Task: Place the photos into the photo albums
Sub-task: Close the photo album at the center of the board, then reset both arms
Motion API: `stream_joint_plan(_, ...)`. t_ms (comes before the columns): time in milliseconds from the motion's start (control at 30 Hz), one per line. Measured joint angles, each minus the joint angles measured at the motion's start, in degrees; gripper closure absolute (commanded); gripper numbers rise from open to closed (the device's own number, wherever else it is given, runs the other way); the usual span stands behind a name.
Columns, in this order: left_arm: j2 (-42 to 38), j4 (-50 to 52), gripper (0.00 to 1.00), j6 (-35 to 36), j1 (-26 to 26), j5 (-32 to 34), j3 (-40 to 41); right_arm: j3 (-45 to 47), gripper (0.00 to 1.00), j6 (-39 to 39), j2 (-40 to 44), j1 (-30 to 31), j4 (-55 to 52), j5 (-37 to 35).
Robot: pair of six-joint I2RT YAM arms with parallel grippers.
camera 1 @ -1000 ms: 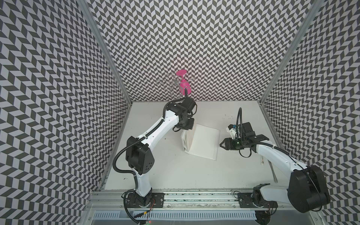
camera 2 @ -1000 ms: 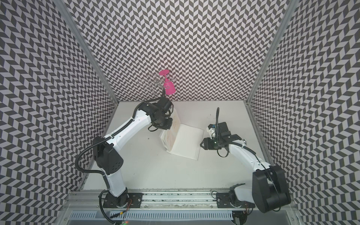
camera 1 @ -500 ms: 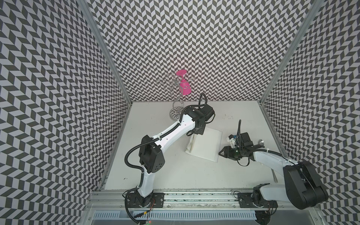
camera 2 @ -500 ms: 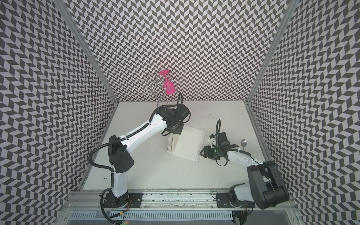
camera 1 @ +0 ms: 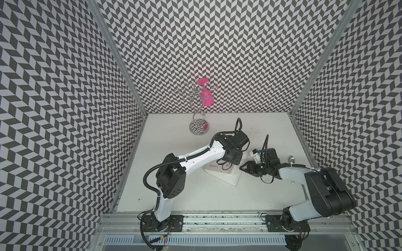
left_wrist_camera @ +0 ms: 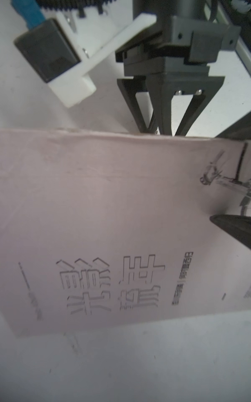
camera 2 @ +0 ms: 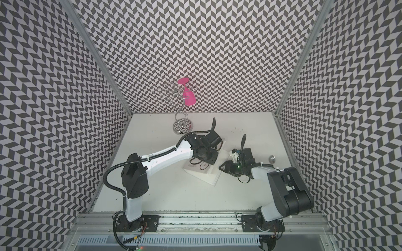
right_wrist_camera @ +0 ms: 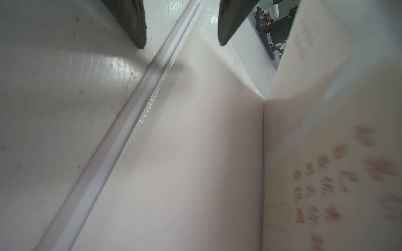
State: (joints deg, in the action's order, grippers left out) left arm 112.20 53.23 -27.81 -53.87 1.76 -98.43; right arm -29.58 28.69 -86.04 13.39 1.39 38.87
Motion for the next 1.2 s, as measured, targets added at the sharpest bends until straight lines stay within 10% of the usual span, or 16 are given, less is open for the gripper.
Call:
stream_joint_plan(467,-16.96,-24.72,0.38,2.58,4.48,-17.49,10.36,-3.1,0.36,-0.72,16.09,-9.51,-11.78,-13.33)
stream_joint_plan(733,-40.72,-60.26,0.3,4.61,33.75,-1.03,47.98,-9.05,0.28,-2.78,12.85,-9.7,-0.33,-32.13)
stream_joint_plan(933,-38.49,-73.94,0.29,14.19,40.24,14.43,60.54,-7.19,0.29,-12.39,5.66,-11.76,11.72,-48.83)
stream_joint_plan(1200,-31.91,-95.03,0.33,20.48,54.25,7.08,78.47,4.98,0.25,-21.31,2.62,-17.64,31.01,-47.3)
